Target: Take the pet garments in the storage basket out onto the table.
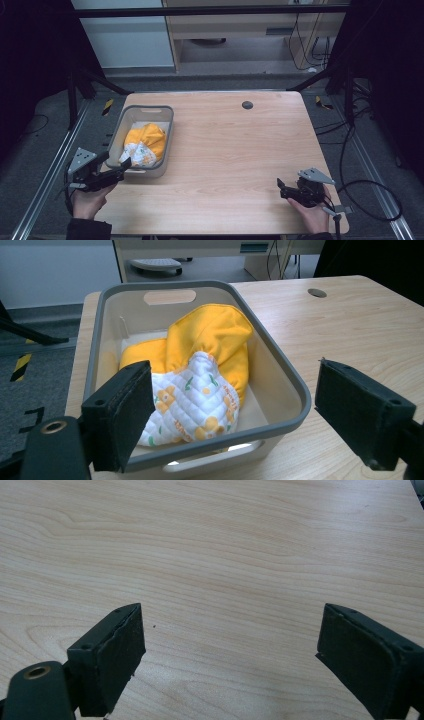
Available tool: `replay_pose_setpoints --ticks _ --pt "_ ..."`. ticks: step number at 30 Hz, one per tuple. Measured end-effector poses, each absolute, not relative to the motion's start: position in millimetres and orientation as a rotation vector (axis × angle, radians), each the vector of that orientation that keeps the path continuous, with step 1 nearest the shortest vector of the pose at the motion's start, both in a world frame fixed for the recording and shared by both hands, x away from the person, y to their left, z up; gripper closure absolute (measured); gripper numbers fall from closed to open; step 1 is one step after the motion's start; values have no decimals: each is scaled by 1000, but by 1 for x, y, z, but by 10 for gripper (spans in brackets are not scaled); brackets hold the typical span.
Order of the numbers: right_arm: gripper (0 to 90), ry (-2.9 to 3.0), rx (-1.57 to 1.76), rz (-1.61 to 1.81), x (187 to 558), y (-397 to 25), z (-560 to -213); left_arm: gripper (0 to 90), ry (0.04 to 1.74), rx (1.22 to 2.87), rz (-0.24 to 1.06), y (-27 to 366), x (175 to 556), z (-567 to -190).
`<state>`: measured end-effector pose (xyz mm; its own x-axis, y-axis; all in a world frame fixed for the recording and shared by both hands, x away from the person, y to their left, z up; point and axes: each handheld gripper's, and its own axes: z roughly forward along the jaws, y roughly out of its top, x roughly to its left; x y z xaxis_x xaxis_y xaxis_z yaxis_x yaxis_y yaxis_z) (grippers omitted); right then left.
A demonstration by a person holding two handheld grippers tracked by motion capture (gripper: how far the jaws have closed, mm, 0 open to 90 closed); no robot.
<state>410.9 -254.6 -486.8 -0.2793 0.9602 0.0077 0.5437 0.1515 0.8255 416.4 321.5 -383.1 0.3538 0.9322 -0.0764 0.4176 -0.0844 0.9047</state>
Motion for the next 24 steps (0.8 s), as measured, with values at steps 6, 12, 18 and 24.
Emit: replay_pose_setpoints --ticks 6,12,18,24 --pt "116 1902 1429 1011 411 -254 -487 151 1220 1691 686 320 427 -380" --pt "116 1903 1429 1012 411 -254 -487 150 1228 1710 679 317 439 -382" --pt "116 1905 1425 1009 411 -254 -487 149 1240 1729 677 316 450 -381" --pt "117 1907 1425 1007 412 -254 -487 148 1253 1758 668 314 462 -380"
